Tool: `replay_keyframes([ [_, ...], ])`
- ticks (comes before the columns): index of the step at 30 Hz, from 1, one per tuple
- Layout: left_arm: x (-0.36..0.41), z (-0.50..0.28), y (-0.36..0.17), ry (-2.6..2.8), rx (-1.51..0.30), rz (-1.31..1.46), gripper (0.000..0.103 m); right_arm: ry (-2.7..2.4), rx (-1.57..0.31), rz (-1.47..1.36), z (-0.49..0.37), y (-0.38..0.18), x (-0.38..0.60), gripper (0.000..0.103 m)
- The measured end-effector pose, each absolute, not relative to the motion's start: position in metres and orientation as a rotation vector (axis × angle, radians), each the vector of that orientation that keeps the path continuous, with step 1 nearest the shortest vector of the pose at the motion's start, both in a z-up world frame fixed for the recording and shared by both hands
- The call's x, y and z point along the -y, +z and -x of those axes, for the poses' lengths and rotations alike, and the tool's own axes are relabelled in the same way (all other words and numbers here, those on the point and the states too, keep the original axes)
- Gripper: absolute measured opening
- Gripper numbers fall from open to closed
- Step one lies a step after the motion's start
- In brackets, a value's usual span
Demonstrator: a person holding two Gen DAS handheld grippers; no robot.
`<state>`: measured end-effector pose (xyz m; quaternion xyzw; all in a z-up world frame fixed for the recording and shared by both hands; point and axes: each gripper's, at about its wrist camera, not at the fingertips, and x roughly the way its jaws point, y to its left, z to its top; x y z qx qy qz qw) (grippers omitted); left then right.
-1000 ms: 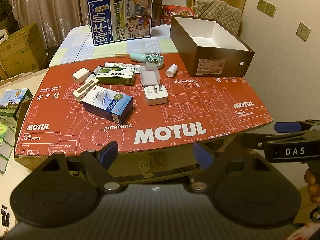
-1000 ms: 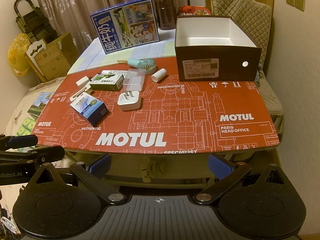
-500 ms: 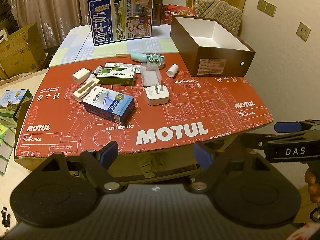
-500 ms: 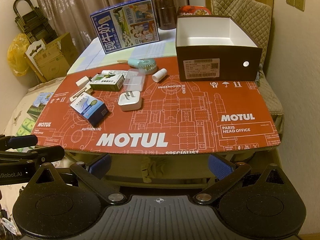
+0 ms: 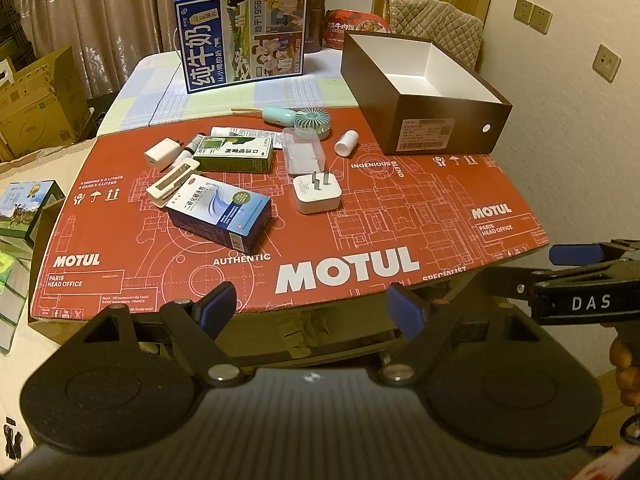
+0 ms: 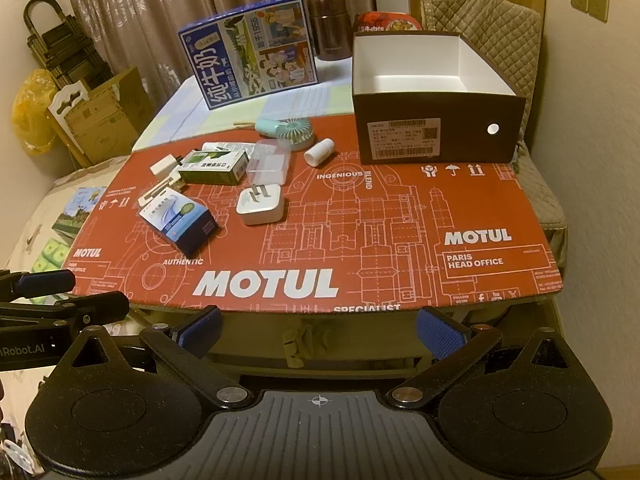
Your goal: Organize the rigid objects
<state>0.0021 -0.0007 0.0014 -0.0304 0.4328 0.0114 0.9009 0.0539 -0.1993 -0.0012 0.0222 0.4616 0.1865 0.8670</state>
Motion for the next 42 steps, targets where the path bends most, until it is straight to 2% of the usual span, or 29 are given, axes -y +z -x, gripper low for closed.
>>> replay_keyframes([
  [18,-0.001,-0.002,0.001,0.023,-0.897,0.062,0.080,0.386,-0.975,-0.050,-0.062,-0.005,0.194,0.101],
  [42,-0.052,-0.041,-0.013,0.031,-0.930,0.059,0.080,0.393,-0.977,-0.089,-0.092,-0.018,0.152,0.101],
])
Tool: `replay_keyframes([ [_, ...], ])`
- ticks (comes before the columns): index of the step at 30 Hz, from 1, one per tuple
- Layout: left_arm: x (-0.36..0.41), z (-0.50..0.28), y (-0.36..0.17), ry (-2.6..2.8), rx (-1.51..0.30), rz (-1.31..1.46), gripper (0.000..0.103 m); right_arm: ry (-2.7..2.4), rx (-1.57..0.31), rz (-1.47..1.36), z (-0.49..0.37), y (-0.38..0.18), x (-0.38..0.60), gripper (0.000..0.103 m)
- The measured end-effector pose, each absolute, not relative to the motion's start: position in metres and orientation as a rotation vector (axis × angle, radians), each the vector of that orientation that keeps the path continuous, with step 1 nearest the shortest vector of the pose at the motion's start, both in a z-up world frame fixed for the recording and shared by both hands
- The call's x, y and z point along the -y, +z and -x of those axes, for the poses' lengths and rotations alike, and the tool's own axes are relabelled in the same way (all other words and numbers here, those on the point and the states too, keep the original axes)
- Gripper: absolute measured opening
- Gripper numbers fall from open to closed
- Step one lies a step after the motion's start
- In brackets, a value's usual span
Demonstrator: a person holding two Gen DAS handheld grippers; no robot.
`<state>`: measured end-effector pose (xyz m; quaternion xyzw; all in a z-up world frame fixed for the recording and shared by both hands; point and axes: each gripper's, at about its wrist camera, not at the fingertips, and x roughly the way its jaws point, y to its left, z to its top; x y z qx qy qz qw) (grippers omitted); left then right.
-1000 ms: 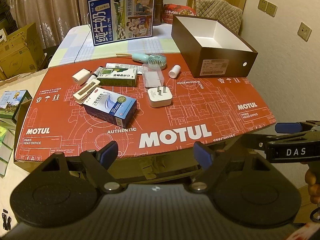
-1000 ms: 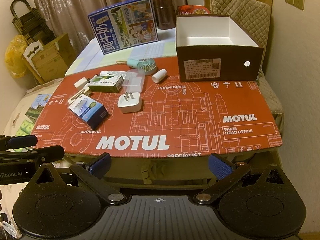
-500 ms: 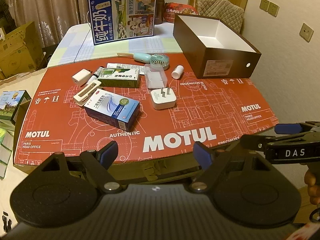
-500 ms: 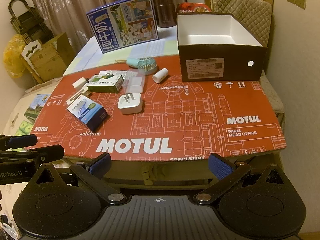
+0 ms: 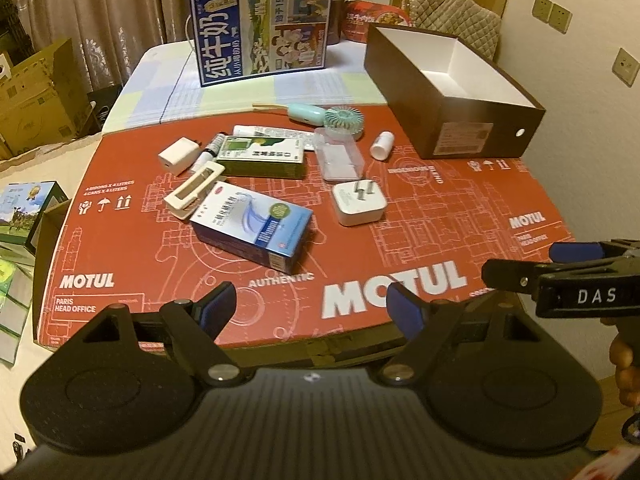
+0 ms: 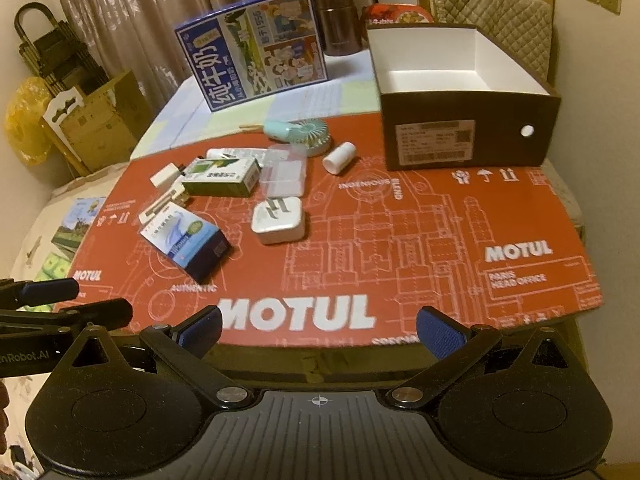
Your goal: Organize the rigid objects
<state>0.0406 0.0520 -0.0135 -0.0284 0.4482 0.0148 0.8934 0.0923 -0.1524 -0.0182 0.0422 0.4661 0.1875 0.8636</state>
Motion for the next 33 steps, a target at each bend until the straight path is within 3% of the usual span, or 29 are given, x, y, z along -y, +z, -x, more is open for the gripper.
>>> replay_keyframes([
  [16,-0.096,-0.068,-0.038,0.072,-0.971,0.108,0.080,0.432,-0.945,-0.068,-0.124,-0.027,0.107,0.101],
  [33,-0.090,-0.105,-0.057,0.172,-0.978,0.198,0.080,0.558,-0.955,-0.030,-0.179,-0.055,0.106,0.101],
])
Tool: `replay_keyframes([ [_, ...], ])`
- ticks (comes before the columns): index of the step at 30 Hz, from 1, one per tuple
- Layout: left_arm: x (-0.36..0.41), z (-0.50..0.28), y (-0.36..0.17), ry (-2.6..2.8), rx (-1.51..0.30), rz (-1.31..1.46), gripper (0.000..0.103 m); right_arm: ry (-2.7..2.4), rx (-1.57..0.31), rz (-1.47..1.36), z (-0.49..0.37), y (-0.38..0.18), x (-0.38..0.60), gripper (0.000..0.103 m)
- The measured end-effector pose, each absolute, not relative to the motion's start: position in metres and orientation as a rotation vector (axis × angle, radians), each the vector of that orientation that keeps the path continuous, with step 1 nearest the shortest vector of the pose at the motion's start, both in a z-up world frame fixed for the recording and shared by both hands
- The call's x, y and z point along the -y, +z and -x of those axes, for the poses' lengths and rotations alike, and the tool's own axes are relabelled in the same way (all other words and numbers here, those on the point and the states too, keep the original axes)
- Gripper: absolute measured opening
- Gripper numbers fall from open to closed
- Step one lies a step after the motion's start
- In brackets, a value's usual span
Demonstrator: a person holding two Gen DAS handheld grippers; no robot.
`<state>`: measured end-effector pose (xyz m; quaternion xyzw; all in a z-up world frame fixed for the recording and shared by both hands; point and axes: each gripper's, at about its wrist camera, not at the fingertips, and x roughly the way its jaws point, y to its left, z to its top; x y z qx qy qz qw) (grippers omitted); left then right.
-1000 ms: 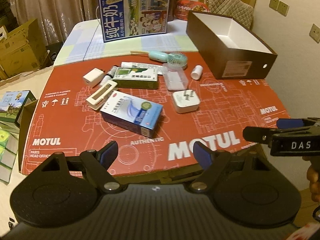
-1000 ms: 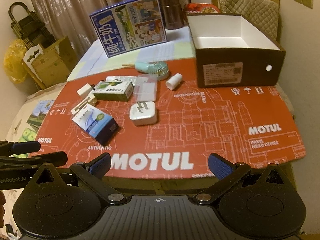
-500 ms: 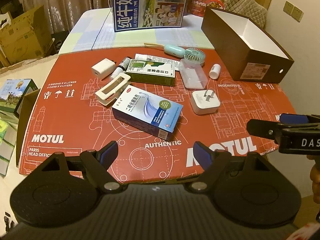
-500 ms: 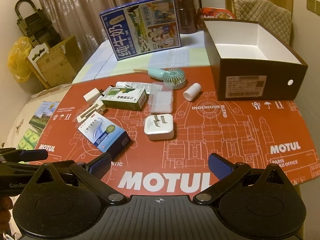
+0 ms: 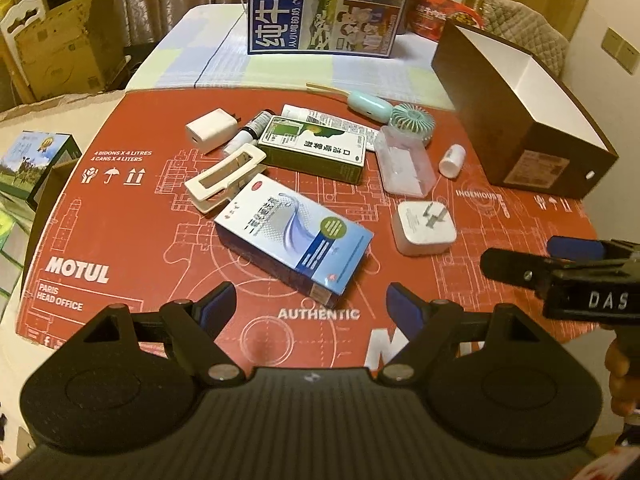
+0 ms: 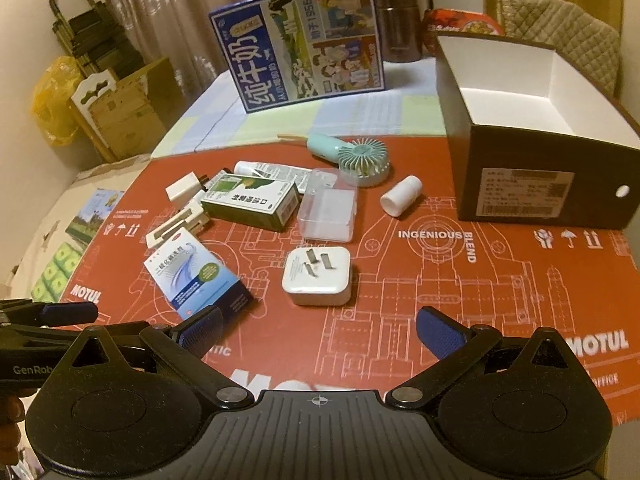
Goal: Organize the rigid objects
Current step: 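Grasp the blue-white medicine box with the left tool while the right tool grasps the white adapter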
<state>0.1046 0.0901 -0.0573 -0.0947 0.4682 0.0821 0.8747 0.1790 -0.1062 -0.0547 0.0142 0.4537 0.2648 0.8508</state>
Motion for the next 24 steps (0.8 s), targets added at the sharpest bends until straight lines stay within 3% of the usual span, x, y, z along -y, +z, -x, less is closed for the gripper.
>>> replay_keyframes([
  [9,-0.081,-0.130,-0.079,0.260,-0.992,0.228,0.080,0.658,-0.986,0.032,-0.217,-0.079,0.107,0.095],
  [24,-0.106,-0.121,-0.107,0.494,-1.017,0.253,0.075,0.790,-1.042,0.098,-0.256,-0.102,0.098,0.094],
])
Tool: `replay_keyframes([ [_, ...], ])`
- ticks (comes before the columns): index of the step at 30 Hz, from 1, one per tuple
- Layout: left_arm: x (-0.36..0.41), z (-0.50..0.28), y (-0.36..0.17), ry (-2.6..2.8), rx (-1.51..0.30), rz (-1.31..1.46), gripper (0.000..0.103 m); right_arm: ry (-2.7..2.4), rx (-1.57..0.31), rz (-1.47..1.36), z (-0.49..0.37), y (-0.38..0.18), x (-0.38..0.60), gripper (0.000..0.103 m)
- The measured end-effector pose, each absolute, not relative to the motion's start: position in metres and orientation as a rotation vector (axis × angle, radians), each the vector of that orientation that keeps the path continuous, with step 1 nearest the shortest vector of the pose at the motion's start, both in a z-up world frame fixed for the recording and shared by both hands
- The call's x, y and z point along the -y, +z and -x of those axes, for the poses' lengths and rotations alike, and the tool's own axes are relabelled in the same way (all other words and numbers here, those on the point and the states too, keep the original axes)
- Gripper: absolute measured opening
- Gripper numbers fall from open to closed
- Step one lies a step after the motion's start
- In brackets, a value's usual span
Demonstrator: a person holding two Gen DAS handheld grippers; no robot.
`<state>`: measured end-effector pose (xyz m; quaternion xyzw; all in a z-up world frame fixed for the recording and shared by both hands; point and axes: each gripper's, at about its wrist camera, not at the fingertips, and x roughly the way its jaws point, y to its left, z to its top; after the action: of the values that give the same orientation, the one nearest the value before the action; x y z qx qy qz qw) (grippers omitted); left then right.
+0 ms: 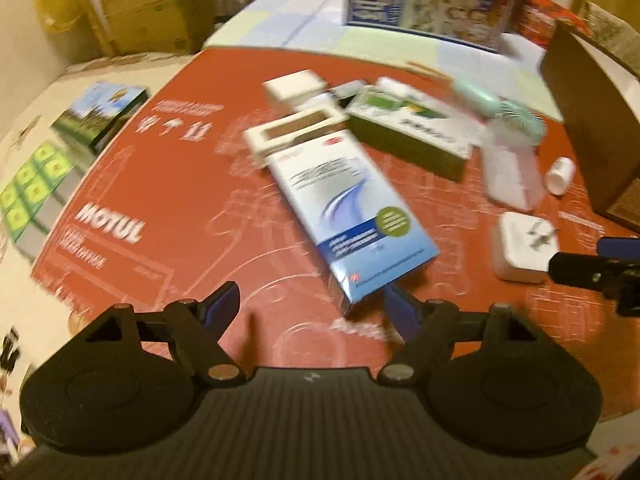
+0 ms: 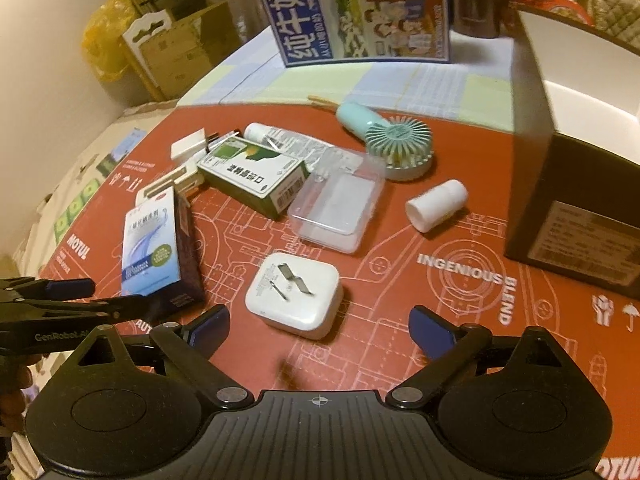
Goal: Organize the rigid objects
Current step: 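Grasp the blue-white medicine box with the left tool while the right tool grasps the white adapter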
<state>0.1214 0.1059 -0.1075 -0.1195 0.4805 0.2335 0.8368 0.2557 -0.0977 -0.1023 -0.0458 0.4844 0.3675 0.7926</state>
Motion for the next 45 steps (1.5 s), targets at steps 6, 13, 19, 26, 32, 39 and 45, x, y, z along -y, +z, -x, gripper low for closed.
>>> replay_keyframes([
  [6,-0.114,-0.108,-0.103,0.540,-1.023,0.263,0.075,0.779,-1.041,0.127,-0.258,-0.111,0.074,0.093],
  [13,-0.109,-0.120,-0.085,0.473,-0.974,0.262,0.076,0.717,-1.065,0.141,-0.262,-0.127,0.054,0.083],
  [19,-0.109,-0.148,-0.089,0.426,-0.999,0.270,0.076,0.732,-1.056,0.168,-0.263,-0.133,0.055,0.064],
  [26,-0.108,-0.175,-0.099,0.408,-1.056,0.277,0.076,0.707,-1.059,0.164,-0.270,-0.133,0.070,0.064],
  [32,-0.109,-0.183,-0.112,0.404,-1.103,0.246,0.072,0.686,-1.060,0.150,-0.273,-0.132,0.080,0.064],
  [39,-0.120,-0.163,-0.111,0.356,-1.110,0.228,0.064,0.693,-1.063,0.148,-0.271,-0.132,0.086,0.064],
  [45,-0.124,-0.172,-0.109,0.351,-1.097,0.200,0.063,0.665,-1.088,0.117,-0.276,-0.131,0.084,0.064],
])
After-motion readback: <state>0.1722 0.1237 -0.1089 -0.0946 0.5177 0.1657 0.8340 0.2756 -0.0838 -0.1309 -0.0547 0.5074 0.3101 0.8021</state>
